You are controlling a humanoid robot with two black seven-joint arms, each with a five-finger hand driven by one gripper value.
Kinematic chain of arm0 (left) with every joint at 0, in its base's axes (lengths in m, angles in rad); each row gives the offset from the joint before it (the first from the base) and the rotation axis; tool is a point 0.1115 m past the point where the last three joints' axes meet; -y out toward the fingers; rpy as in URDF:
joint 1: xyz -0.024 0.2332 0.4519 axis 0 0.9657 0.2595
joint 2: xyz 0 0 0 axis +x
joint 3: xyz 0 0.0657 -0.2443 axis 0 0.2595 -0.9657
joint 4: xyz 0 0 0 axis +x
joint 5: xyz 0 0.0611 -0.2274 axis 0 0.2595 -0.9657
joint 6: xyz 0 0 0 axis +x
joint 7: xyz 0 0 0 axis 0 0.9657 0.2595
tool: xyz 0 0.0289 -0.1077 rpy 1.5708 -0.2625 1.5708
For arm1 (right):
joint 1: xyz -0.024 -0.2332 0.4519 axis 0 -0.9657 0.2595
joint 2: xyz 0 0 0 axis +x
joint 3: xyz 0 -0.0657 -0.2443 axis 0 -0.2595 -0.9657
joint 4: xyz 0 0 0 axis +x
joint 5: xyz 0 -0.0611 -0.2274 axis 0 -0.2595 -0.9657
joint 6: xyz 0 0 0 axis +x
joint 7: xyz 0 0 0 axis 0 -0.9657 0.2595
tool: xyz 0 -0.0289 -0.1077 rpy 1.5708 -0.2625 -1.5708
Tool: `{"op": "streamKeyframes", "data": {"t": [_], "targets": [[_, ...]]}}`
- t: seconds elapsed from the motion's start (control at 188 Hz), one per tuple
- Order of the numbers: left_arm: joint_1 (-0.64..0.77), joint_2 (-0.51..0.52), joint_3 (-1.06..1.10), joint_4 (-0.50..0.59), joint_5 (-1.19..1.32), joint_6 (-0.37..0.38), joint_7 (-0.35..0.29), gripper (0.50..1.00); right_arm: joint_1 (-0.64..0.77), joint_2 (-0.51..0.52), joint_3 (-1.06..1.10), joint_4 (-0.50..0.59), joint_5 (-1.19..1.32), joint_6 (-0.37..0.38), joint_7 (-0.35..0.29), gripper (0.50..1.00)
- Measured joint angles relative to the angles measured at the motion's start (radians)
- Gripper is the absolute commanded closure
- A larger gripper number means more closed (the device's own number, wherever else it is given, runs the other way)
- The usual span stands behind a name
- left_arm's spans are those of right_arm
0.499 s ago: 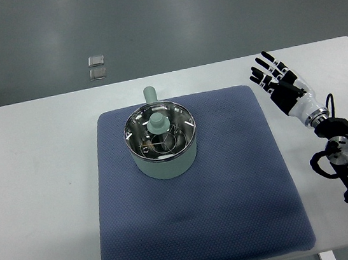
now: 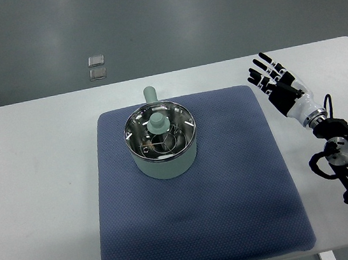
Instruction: Open lid and place right of pot
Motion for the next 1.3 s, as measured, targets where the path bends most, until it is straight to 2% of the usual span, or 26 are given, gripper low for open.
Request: {"op": "streamKeyframes", "data": {"t": [1.3], "targets": [[0.001,0.0,0.0,-0.002,0.0,0.0,0.0,0.5,0.016,-0.027,-0.052,0.013,-0.015,0.0,0.001,0.572]]}}
